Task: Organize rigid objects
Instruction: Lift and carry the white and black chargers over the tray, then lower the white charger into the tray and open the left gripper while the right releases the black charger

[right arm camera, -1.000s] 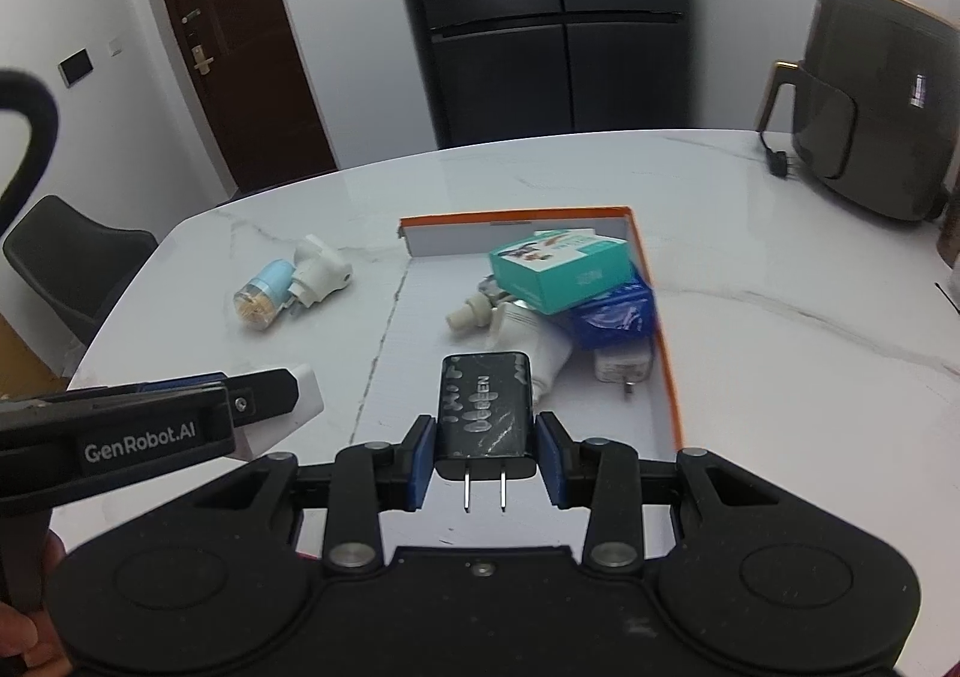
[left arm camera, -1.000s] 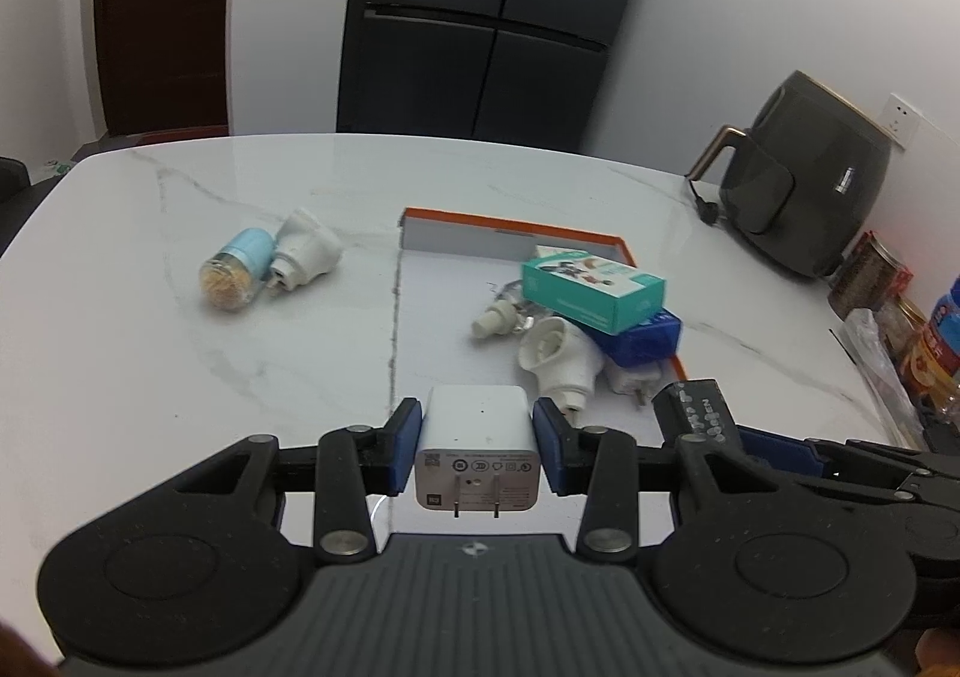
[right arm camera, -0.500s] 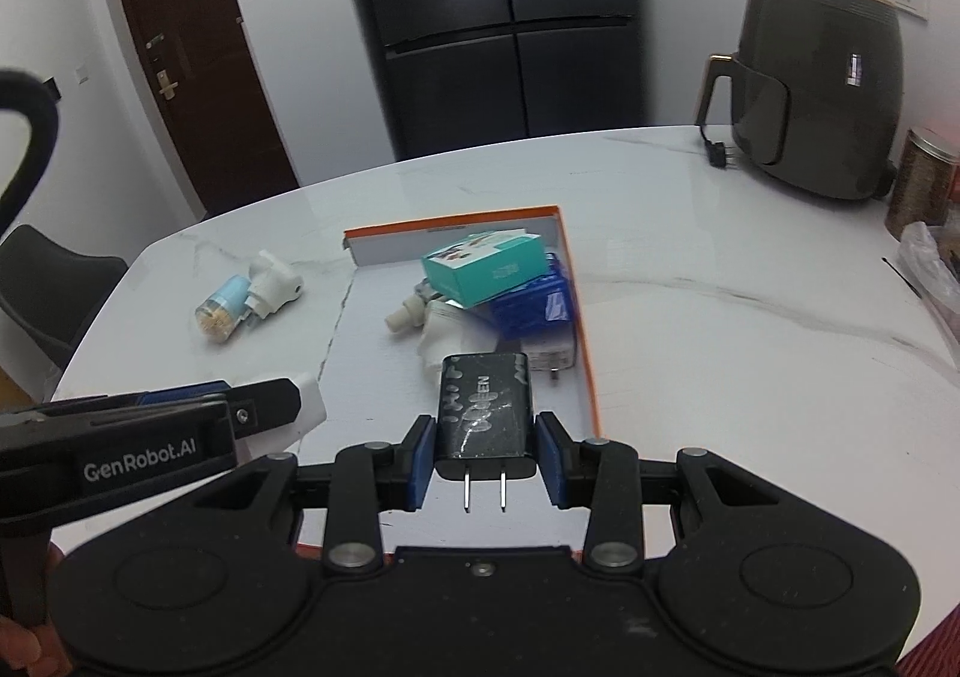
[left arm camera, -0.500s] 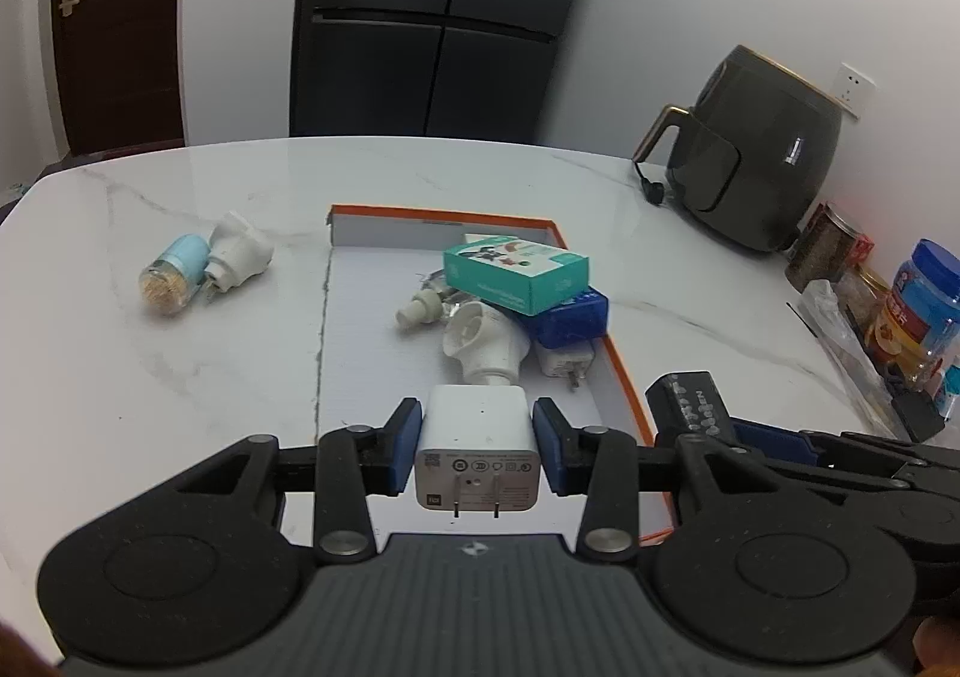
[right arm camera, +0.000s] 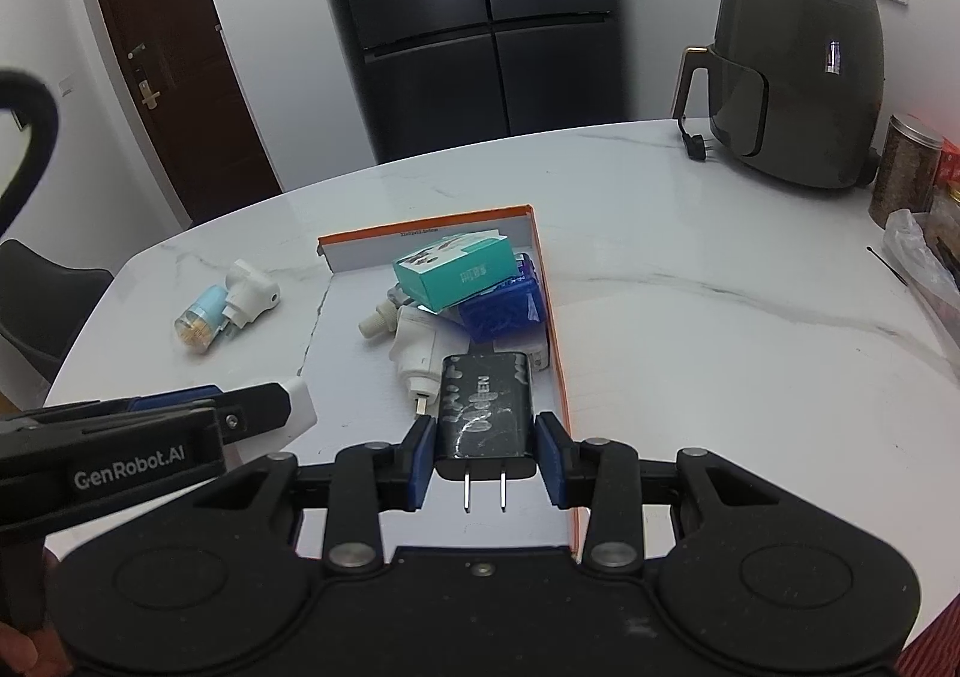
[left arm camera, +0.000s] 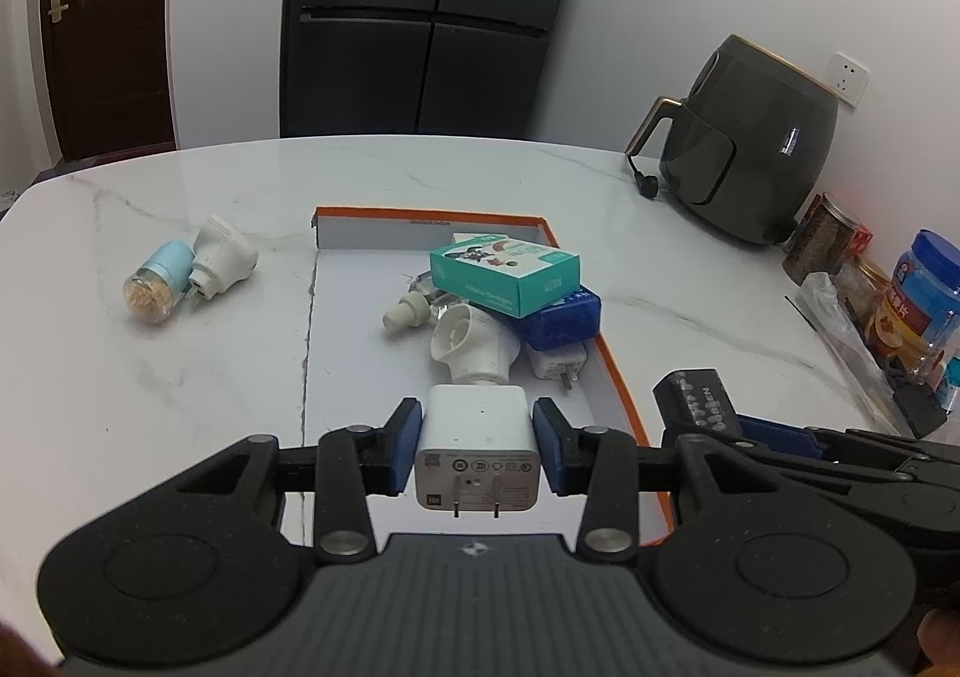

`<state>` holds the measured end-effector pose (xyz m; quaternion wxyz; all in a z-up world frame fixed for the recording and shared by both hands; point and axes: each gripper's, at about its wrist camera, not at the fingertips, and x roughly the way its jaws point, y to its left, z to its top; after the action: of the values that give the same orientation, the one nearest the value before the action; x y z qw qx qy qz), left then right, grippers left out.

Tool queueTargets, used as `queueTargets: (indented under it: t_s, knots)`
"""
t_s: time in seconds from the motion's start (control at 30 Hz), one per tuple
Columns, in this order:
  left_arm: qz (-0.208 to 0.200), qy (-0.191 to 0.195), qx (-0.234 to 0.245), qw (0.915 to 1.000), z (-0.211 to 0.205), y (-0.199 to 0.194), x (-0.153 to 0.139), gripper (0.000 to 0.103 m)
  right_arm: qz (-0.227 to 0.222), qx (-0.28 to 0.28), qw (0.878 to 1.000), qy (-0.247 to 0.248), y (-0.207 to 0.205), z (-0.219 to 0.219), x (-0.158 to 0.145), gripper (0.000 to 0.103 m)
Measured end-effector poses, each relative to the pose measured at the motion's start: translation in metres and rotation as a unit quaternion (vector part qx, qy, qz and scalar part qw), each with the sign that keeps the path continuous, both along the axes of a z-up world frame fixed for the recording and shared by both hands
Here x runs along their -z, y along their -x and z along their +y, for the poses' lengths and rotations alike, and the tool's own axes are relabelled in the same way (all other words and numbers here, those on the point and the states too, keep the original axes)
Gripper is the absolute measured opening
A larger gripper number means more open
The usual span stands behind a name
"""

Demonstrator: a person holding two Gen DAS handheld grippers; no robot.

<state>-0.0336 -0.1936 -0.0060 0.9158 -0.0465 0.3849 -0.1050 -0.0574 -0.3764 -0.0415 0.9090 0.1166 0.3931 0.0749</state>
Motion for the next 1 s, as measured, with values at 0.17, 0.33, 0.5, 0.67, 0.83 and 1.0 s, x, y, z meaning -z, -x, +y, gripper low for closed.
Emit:
queueTargets:
  t_s: [0.17,0.33,0.5,0.67,0.83,1.0]
  knots:
    - [0.003,-0.001,-0.008,1.0000,0.005,-0.008,0.001,0.041,0.001,0.000,1.000,-0.001,-0.008,0.001,0.001,0.044]
    - [0.006,-0.001,-0.014,0.9999,0.011,-0.020,0.002,0.041,0.002,-0.001,1.000,-0.003,-0.019,0.005,0.002,0.044]
    - [0.009,0.002,-0.017,0.9998,0.015,-0.033,0.003,0.041,0.000,-0.003,1.000,-0.003,-0.031,0.009,0.000,0.044]
    - [0.009,0.001,-0.018,0.9998,0.018,-0.047,0.002,0.041,-0.001,0.001,1.000,-0.004,-0.045,0.009,-0.001,0.044]
    - [0.008,-0.001,-0.019,0.9998,0.021,-0.062,0.002,0.041,-0.003,0.004,1.000,-0.004,-0.060,0.009,-0.002,0.044]
    - [0.009,0.000,-0.022,0.9997,0.025,-0.078,0.001,0.041,-0.004,0.005,1.000,-0.006,-0.077,0.011,-0.003,0.044]
